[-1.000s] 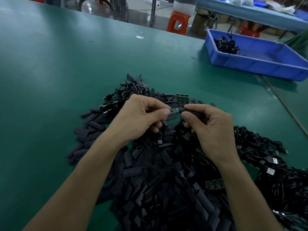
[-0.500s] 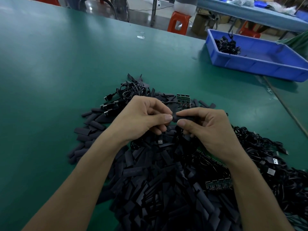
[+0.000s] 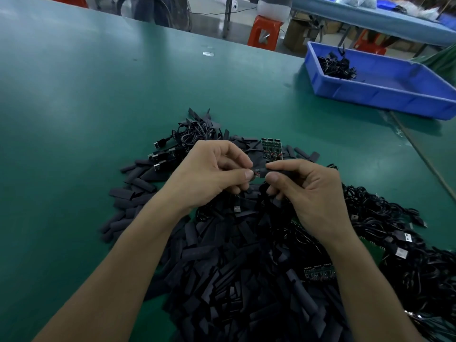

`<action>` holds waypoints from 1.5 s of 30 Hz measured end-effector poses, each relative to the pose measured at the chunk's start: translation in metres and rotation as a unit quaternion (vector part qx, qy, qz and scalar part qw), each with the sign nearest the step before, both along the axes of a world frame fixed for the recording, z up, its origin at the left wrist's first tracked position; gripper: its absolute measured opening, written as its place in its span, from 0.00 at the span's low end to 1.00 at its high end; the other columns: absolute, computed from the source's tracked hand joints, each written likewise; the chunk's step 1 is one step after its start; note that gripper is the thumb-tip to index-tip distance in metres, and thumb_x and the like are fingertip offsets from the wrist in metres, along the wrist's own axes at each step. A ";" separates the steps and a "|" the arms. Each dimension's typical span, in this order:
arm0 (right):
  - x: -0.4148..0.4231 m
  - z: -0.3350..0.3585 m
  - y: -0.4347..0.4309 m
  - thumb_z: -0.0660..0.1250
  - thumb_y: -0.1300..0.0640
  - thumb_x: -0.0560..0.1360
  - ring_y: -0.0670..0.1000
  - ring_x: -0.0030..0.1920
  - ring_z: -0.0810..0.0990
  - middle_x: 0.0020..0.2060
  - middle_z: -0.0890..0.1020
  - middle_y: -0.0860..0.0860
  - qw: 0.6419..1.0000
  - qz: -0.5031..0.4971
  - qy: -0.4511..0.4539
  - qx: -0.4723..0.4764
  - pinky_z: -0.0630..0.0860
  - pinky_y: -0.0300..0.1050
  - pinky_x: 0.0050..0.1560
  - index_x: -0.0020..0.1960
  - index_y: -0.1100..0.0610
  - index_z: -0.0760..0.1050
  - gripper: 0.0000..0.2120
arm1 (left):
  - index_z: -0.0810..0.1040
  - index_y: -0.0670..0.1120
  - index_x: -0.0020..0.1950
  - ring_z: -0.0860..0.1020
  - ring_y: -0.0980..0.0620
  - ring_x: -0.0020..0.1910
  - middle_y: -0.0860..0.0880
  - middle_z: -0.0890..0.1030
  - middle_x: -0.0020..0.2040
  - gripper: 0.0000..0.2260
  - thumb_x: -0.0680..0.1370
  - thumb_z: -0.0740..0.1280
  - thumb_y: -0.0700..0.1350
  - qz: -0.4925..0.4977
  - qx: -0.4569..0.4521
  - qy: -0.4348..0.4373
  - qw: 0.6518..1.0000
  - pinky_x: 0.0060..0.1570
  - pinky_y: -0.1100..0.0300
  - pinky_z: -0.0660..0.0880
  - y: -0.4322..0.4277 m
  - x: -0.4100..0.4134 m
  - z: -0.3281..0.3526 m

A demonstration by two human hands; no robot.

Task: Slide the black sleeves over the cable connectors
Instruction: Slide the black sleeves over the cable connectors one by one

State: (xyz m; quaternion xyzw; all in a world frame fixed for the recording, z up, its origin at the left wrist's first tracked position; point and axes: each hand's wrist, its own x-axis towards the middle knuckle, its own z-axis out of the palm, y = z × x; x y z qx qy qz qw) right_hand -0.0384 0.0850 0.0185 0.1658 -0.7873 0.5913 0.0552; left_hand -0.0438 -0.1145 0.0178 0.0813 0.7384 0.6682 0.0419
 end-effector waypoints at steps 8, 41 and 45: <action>0.000 -0.003 -0.003 0.73 0.51 0.71 0.44 0.33 0.83 0.34 0.85 0.47 1.000 0.016 -0.007 0.006 0.77 0.35 0.37 0.50 0.49 0.82 0.08 | 0.79 0.42 0.45 0.83 0.51 0.33 0.43 0.84 0.33 0.08 0.72 0.76 0.32 0.001 0.022 -0.015 1.000 0.34 0.64 0.79 -0.002 0.002 0.003; -0.003 -0.008 0.001 0.72 0.52 0.72 0.45 0.32 0.83 0.34 0.85 0.45 0.999 0.005 0.052 0.012 0.77 0.34 0.36 0.48 0.48 0.83 0.05 | 0.84 0.44 0.39 0.78 0.58 0.29 0.49 0.85 0.33 0.08 0.77 0.74 0.45 -0.024 -0.093 -0.025 0.995 0.28 0.69 0.72 -0.001 0.000 -0.002; -0.001 -0.008 -0.003 0.74 0.54 0.71 0.44 0.33 0.83 0.35 0.85 0.45 0.999 0.021 0.038 -0.013 0.77 0.34 0.37 0.49 0.50 0.83 0.08 | 0.84 0.46 0.39 0.78 0.59 0.29 0.50 0.85 0.33 0.07 0.77 0.73 0.45 -0.040 -0.105 -0.026 0.993 0.28 0.69 0.71 -0.002 0.000 -0.002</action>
